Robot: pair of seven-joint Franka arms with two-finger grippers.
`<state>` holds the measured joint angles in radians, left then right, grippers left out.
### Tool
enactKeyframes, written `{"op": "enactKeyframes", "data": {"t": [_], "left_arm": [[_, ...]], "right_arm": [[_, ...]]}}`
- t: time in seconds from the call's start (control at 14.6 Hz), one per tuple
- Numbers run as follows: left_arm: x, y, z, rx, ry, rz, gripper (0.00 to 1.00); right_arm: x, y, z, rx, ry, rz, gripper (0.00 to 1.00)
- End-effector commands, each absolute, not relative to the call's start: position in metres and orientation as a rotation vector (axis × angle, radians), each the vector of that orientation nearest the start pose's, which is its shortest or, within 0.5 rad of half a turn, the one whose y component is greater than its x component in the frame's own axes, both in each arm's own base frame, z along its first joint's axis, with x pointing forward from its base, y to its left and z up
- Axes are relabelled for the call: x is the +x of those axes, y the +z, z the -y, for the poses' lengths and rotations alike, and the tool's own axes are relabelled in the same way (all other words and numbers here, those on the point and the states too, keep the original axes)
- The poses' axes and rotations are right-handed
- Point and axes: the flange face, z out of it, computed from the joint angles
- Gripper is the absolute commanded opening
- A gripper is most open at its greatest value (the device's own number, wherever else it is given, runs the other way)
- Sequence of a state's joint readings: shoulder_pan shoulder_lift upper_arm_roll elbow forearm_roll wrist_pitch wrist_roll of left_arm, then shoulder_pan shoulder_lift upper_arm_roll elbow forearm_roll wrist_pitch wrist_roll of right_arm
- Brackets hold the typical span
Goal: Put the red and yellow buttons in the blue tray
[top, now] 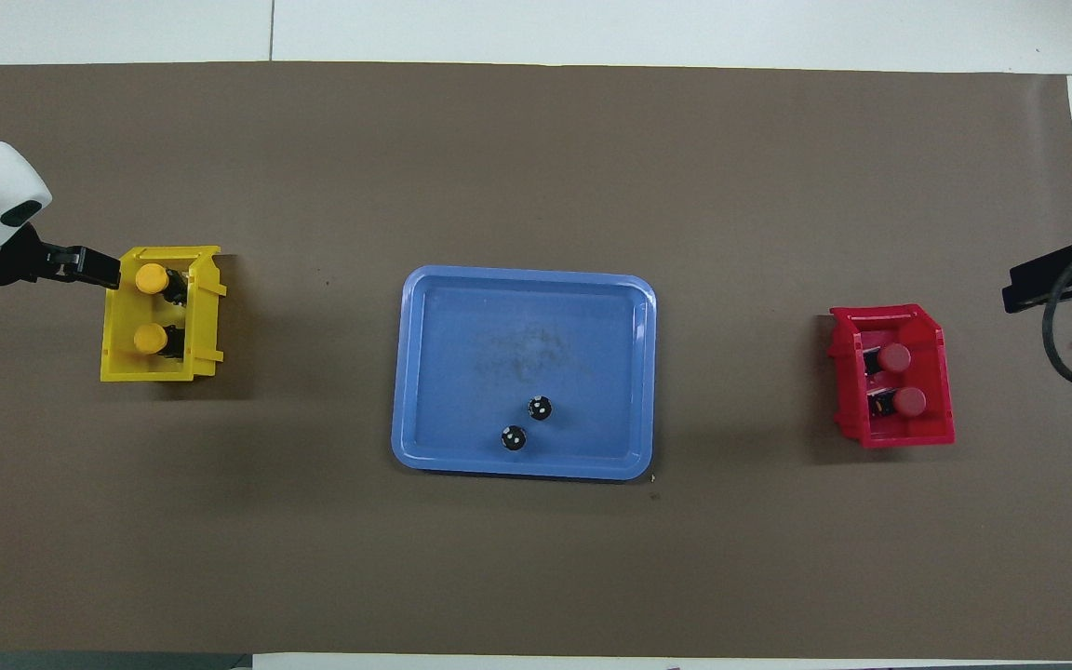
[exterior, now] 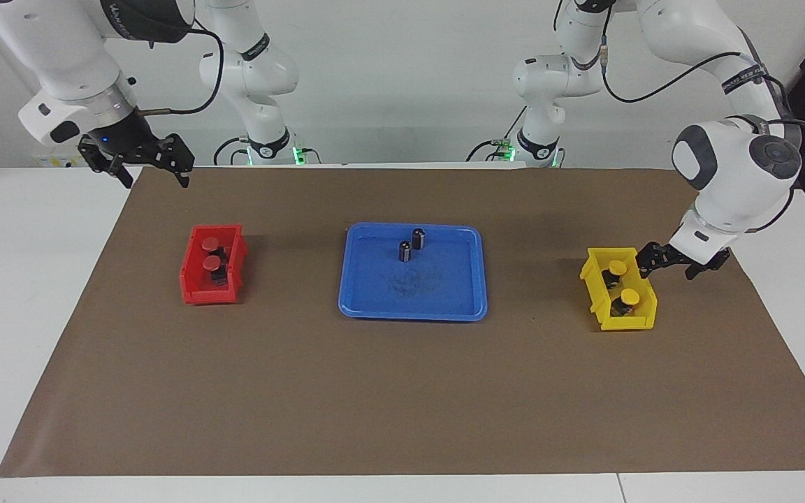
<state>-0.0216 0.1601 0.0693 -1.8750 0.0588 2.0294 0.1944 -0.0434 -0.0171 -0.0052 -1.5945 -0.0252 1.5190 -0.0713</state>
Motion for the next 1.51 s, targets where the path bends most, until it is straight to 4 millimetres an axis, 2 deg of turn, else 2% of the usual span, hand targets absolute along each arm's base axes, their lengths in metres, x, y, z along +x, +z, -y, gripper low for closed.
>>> {"op": "enactKeyframes", "data": {"t": [0.0, 0.27, 0.34, 0.55, 0.69, 0.76, 0.82, 0.89, 1.1, 1.44], "left_arm": [[0.597, 0.427, -0.033, -3.045, 0.034, -0.287, 1.00], [0.597, 0.427, -0.033, -3.045, 0.034, -0.287, 1.00], [0.597, 0.427, -0.033, -3.045, 0.034, -0.287, 1.00], [0.597, 0.427, -0.032, -3.045, 0.034, -0.289, 1.00], [0.597, 0.428, -0.033, -3.045, 0.032, -0.286, 1.00], [0.597, 0.427, -0.033, -3.045, 0.034, -0.287, 1.00], [0.597, 0.427, -0.032, -3.045, 0.034, -0.289, 1.00], [0.597, 0.427, -0.033, -3.045, 0.034, -0.287, 1.00], [0.597, 0.427, -0.033, -3.045, 0.032, -0.287, 1.00], [0.597, 0.427, -0.032, -3.045, 0.034, -0.289, 1.00]], "right_arm": [[0.523, 0.570, 0.027, -3.157, 0.012, 0.082, 0.92], [0.530, 0.500, 0.028, -3.146, 0.073, 0.080, 0.82], [0.533, 0.487, 0.032, -3.144, 0.080, 0.068, 0.80], [0.530, 0.441, 0.027, -3.145, 0.064, 0.079, 0.74], [0.526, 0.414, 0.034, -3.145, 0.033, 0.108, 0.74], [0.523, 0.403, 0.041, -3.144, 0.035, 0.121, 0.74], [0.522, 0.389, 0.057, -3.141, 0.058, 0.103, 0.74], [0.518, 0.381, 0.061, -3.140, 0.059, 0.096, 0.74], [0.513, 0.371, 0.053, -3.142, 0.040, 0.113, 0.72], [0.513, 0.370, 0.044, -3.142, 0.032, 0.135, 0.72]]}}
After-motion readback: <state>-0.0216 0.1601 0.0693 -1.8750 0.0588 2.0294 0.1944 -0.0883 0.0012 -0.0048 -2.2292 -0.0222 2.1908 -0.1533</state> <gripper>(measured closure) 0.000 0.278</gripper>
